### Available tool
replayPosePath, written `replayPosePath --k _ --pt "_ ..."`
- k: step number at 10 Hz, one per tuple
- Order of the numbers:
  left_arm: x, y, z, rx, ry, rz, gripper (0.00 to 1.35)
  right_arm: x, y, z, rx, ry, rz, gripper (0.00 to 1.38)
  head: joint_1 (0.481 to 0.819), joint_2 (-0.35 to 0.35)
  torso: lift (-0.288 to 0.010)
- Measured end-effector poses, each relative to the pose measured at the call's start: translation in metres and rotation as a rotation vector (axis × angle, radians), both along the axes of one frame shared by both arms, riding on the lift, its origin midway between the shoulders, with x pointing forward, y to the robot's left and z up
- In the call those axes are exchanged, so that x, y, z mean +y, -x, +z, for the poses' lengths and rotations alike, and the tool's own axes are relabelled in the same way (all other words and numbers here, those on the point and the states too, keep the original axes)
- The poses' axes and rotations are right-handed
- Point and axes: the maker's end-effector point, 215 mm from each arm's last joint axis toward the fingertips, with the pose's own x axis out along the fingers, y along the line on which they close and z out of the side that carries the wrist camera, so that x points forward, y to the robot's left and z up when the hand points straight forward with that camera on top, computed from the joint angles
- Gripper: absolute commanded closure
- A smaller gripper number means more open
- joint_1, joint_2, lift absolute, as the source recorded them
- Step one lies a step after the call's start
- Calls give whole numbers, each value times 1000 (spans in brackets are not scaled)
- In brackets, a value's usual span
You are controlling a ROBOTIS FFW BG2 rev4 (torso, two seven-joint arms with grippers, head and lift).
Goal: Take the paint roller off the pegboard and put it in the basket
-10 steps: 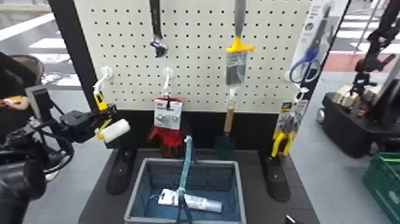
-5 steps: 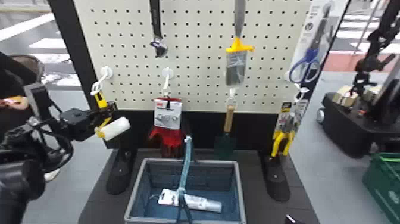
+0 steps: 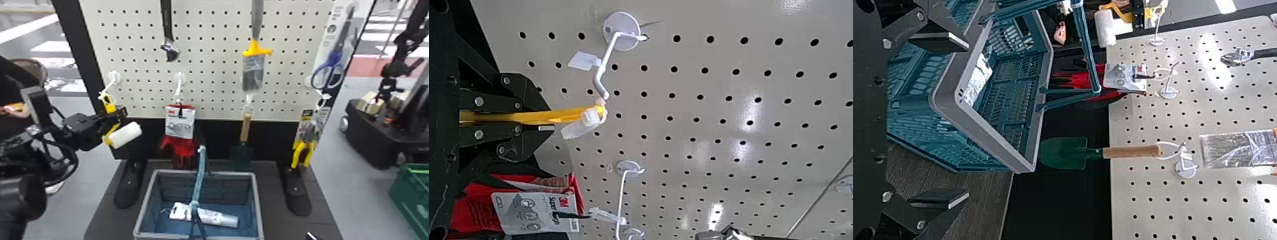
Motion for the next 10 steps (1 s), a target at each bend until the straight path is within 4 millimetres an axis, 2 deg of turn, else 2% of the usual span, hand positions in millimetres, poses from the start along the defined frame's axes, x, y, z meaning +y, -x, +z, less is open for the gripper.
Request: replayPosePath --k 3,5,7,10 --pt "-3 18 -1 -13 23 19 1220 0 0 -1 2 1 0 251 549 0 -100" --pt "2 34 -4 -8 57 60 1220 0 0 -1 4 0 1 251 549 0 -100" --pt "6 54 -10 -5 162 115 1220 0 0 -1 4 -2 1 251 549 0 -100" --pt "-6 76 -21 9 328 142 1220 0 1 -1 4 -2 1 251 549 0 -100"
